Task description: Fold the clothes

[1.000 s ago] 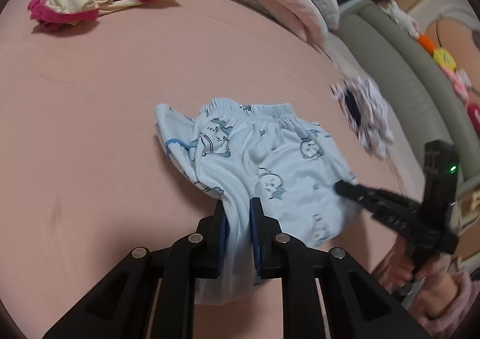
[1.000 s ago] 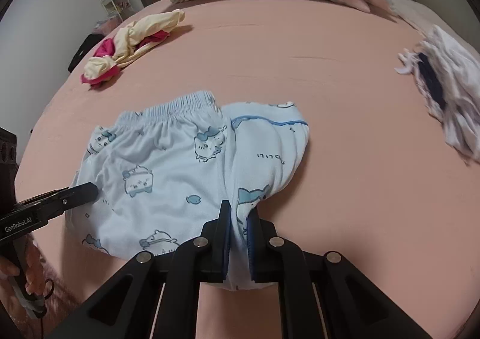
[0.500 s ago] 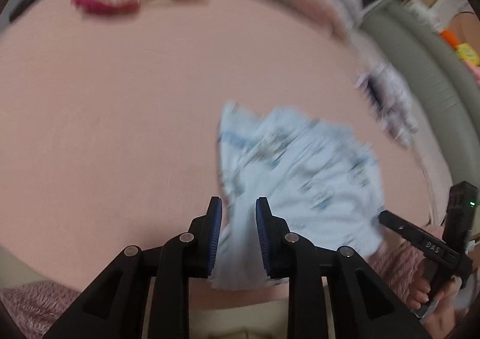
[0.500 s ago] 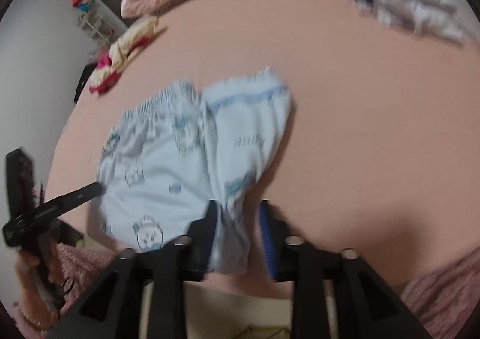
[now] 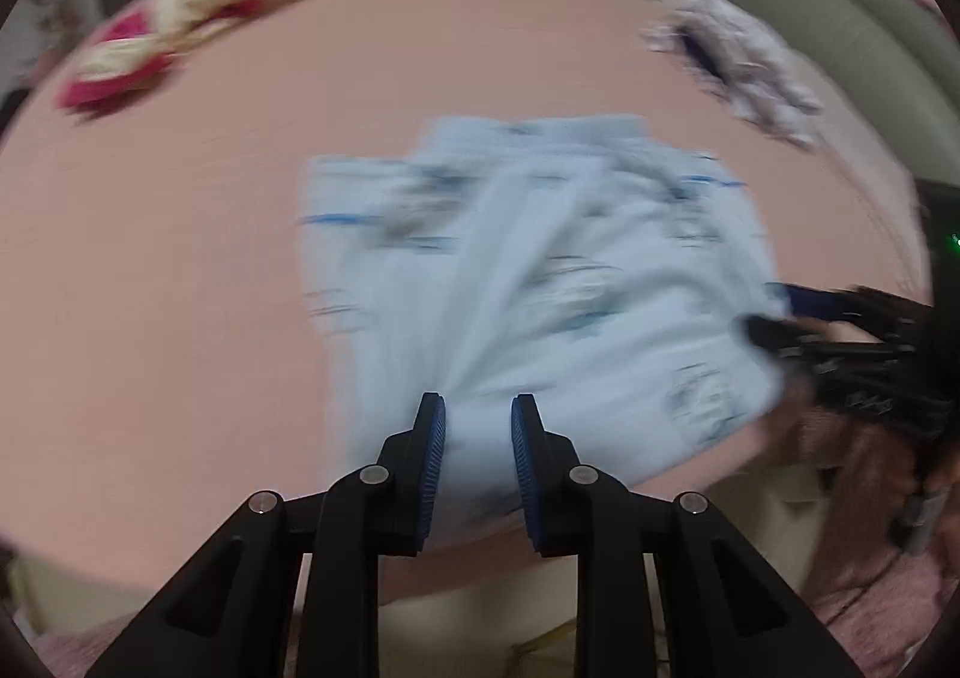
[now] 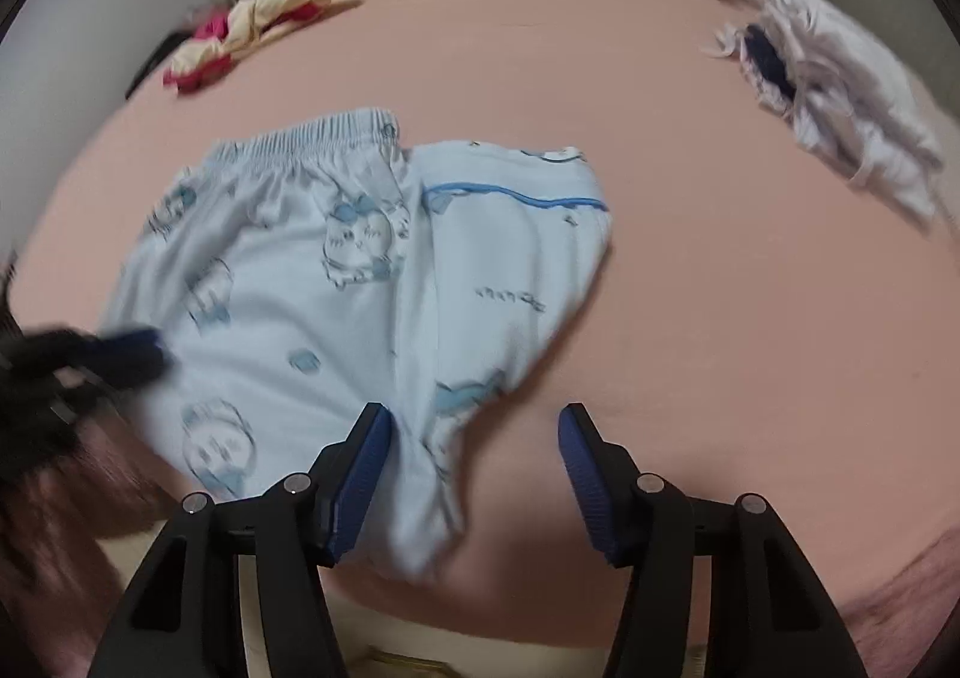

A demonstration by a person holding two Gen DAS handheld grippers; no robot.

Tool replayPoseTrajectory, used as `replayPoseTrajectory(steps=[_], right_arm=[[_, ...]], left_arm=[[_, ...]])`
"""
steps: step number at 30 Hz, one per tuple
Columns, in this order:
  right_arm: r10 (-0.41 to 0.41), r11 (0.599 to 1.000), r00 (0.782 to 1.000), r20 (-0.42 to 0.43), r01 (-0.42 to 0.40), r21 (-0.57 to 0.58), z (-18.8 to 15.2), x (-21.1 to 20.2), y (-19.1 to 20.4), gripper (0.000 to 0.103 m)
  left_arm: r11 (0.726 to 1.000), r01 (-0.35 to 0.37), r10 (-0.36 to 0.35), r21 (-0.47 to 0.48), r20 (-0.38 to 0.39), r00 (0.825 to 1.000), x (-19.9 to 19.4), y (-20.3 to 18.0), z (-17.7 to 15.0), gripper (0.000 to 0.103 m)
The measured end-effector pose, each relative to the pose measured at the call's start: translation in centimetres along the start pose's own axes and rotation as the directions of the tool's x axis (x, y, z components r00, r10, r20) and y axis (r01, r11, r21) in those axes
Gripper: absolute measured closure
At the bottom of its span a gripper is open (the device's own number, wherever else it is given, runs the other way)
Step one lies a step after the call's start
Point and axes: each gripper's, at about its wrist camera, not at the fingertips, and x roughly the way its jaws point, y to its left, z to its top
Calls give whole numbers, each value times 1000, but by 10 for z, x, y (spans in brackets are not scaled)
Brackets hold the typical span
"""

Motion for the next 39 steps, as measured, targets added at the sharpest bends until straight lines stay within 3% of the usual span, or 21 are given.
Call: replayPoseTrajectory(steps=[2,6,8,10,16,20,21,25,28,36,39], right_arm=[[29,998,1000,-2,-29,49,-1,-3,-8,46],[83,991,997,-4,-82,106,2,-7,-12,44],[136,985,991,6,-136,107,3,-10,-7,44],[155,983,988,2,-155,99,3,-6,-1,44],[40,999,999,-7,-40,-8,3,3,21,44],[22,1000,1000,-8,-22,-14,5,5,23,44],[27,1000,1000,-8,-27,-15,6,5,24,47],[54,998,998,-16,-55,-31,15,3,34,79],[52,995,999,-11,-52,-81,28,-5,49,83],[93,979,994,52,-82,-185,68,-18,110,87],[112,970,992,50,-98,-220,76,-9,133,87]], left_arm=[[999,15,-13,-51,37,999,-10,17,1,83],[994,95,-91,-48,91,992,-9,8,6,82],[993,114,-114,-8,76,991,-1,-1,13,82],[996,83,-84,28,33,996,12,-7,16,82],[993,61,-58,103,-35,998,25,-7,18,82],[992,127,-127,12,-9,992,21,9,21,82],[989,145,-145,-7,3,989,20,12,22,82],[991,131,-129,-10,112,985,1,20,20,81],[990,138,-132,-30,154,979,-5,29,19,81],[982,114,-96,-153,122,988,3,60,17,81],[969,131,-102,-210,144,984,-2,72,16,81]])
